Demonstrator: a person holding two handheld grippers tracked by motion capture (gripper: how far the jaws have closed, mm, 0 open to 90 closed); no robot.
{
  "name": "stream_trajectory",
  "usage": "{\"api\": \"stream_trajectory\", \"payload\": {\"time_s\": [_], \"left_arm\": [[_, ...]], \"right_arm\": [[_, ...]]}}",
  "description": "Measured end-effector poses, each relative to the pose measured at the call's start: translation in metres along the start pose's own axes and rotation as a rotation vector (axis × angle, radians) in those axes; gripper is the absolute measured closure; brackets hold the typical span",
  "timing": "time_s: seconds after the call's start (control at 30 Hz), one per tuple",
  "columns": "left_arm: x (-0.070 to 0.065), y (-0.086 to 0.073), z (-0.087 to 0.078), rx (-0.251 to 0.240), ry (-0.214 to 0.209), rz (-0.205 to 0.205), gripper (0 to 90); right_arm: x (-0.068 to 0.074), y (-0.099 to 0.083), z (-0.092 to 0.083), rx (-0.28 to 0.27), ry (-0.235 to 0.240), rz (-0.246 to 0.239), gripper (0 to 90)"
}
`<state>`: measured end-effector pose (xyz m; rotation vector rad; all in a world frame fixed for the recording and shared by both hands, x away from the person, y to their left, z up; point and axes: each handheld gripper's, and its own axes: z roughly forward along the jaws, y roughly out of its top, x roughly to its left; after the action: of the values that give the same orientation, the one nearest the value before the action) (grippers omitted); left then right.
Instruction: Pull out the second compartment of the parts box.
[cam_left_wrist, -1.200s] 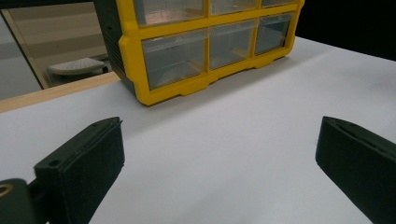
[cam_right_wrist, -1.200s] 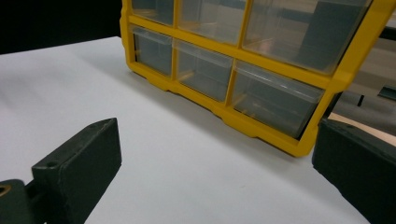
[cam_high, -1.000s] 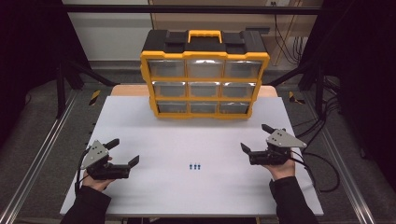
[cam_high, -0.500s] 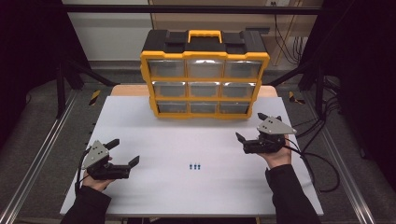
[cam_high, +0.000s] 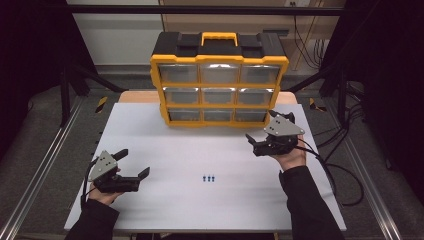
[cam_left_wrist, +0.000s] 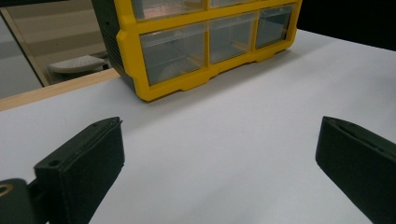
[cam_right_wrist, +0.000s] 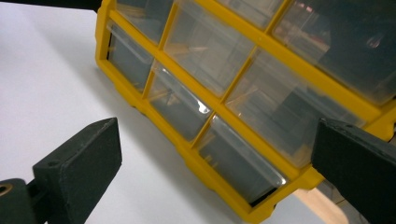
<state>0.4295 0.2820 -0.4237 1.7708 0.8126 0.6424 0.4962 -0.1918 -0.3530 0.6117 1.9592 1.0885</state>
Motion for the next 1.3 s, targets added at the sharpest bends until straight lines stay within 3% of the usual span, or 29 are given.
{"api": "stream_trajectory", "payload": {"time_s": [0.67,1.3], "left_arm": [[-0.001,0.0,0.001,0.005,-0.001,0.005,0.9],[-0.002,0.0,0.001,0.01,-0.001,0.014,1.0]], "right_arm": [[-0.002,0.031,0.015,0.015,-0.026,-0.17,2.7],[0.003,0.053,0.032,0.041,-0.091,-0.369,4.2]]}}
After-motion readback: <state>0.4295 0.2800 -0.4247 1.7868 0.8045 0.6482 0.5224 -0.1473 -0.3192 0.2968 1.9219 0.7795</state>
